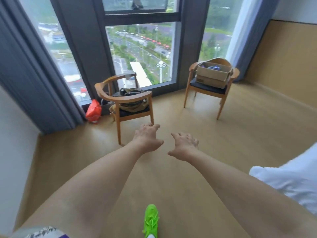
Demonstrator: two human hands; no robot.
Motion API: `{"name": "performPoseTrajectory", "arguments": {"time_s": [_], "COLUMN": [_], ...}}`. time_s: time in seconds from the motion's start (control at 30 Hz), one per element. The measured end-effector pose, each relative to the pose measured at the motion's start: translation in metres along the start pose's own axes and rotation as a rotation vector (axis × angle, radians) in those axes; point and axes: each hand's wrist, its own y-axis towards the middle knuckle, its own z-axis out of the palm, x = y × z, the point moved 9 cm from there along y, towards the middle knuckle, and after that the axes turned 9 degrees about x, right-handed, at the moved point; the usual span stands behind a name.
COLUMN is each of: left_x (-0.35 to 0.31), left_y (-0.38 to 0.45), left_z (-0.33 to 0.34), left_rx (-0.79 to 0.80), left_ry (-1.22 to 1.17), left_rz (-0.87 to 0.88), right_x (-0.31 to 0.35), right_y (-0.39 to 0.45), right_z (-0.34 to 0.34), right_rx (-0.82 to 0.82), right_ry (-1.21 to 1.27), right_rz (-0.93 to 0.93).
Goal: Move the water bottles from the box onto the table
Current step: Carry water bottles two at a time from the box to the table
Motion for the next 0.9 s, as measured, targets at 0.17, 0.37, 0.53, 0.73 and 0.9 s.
{"name": "performPoseTrajectory", "arguments": {"time_s": [0.17,0.37,0.53,0.73,0.9], "left_x": [-0.02,-0.047,-0.077,-0.115,-0.159], "left_y": [0.116,0.237,0.314,0.411,0.518], "left_z": [-0.027,-0.068,-0.074,-0.045,-0.045], "left_rx": [0.035,0.055,0.08,0.119,0.087], "left_ry": [-0.001,0.016,-0.008,0.063,0.092], "left_rz": [0.117,0.189,0.254,0.316,0.357], "right_x": [-0.029,-0.058,-0.09,-0.139,-0.189], "right_y": [0.077,0.157,0.215,0.301,0.4], "right_z": [-0.055,-0.118,-0.138,-0.158,-0.196], "right_rx": [-0.038,-0.103,-0.099,-0.083,-0.11], "right_ry": [0.04,0.112,0.16,0.192,0.213], "right_rz": [0.129,0.259,0.327,0.353,0.331]}}
